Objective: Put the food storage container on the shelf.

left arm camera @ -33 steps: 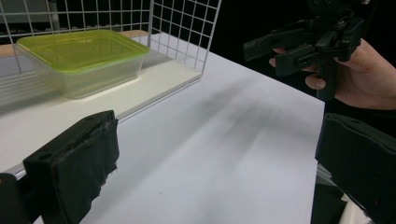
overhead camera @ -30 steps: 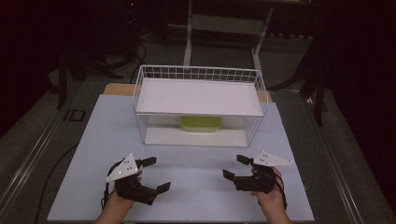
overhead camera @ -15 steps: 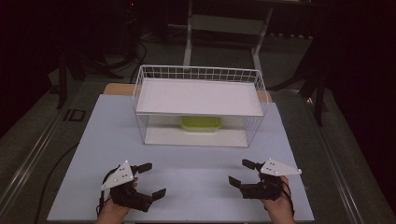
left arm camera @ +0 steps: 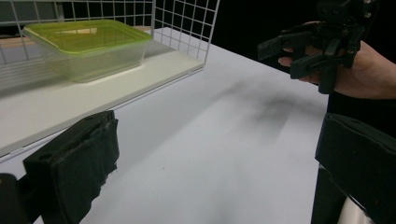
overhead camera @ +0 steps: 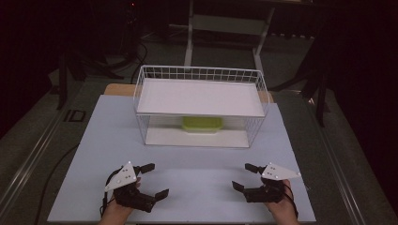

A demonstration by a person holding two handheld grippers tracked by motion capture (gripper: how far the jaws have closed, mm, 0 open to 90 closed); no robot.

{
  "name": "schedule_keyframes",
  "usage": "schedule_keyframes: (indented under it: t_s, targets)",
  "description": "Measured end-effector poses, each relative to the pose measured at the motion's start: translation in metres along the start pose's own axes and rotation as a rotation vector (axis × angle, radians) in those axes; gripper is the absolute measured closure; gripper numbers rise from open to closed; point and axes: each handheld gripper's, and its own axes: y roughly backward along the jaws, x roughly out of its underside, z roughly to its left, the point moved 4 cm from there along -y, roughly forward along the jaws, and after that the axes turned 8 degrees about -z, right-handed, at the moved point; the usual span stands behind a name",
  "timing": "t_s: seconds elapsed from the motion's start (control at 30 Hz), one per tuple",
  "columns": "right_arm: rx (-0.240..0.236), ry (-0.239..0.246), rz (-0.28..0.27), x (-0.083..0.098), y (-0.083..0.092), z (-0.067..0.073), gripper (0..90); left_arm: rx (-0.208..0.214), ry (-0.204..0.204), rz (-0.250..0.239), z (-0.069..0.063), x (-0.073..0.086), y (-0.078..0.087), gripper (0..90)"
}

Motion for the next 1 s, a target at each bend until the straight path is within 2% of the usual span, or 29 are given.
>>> schedule_keyframes:
  t_s: [0.03, 0.1, 0.2, 0.3, 0.67, 1.0]
  targets:
    - [0.007, -0.022, 0.011, 0.003, 0.000, -0.005, 15.2, 0.007, 0.020, -0.016, 0.000, 0.000, 0.001, 0.3]
    - [0.008, -0.049, 0.022, 0.007, -0.001, -0.009, 14.8, 0.005, 0.016, -0.013, 0.000, 0.000, 0.002, 0.3]
    - [0.016, -0.036, 0.034, 0.010, -0.003, -0.013, 14.8, 0.002, 0.012, 0.005, 0.001, 0.003, 0.001, 0.3]
    - [0.026, -0.045, 0.042, 0.011, -0.003, -0.016, 14.8, -0.004, 0.006, 0.021, 0.003, 0.005, 0.000, 0.3]
    - [0.015, -0.096, 0.023, 0.010, -0.001, -0.021, 14.8, -0.027, 0.002, 0.004, 0.009, 0.005, 0.003, 0.3]
    - [0.010, -0.098, 0.020, 0.009, -0.001, -0.021, 14.8, -0.031, 0.004, -0.008, 0.009, 0.003, 0.004, 0.3]
